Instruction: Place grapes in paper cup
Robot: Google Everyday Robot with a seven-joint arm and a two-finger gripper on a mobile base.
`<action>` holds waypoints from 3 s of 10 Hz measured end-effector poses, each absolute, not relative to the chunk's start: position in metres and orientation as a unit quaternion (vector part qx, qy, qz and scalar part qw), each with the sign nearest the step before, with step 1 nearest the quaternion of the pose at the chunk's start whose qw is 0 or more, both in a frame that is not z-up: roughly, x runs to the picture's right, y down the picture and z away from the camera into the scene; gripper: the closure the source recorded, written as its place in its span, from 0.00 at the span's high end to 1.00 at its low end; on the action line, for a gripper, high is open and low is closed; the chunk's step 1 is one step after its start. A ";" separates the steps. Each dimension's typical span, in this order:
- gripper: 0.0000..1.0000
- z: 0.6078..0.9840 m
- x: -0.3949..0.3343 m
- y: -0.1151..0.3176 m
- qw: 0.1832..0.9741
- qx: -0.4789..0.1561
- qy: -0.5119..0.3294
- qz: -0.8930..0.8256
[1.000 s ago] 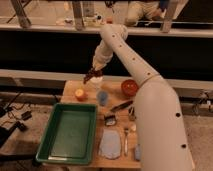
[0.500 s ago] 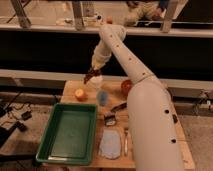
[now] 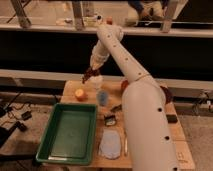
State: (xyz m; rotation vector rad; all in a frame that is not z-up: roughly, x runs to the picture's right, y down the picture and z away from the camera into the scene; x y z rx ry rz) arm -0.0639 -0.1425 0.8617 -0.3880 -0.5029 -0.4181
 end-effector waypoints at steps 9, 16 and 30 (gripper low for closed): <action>0.10 0.871 -0.056 -0.141 0.922 -0.195 -0.313 -0.117; 0.10 0.881 -0.069 -0.132 0.917 -0.203 -0.320 -0.121; 0.10 0.901 -0.071 -0.098 0.904 -0.249 -0.327 -0.115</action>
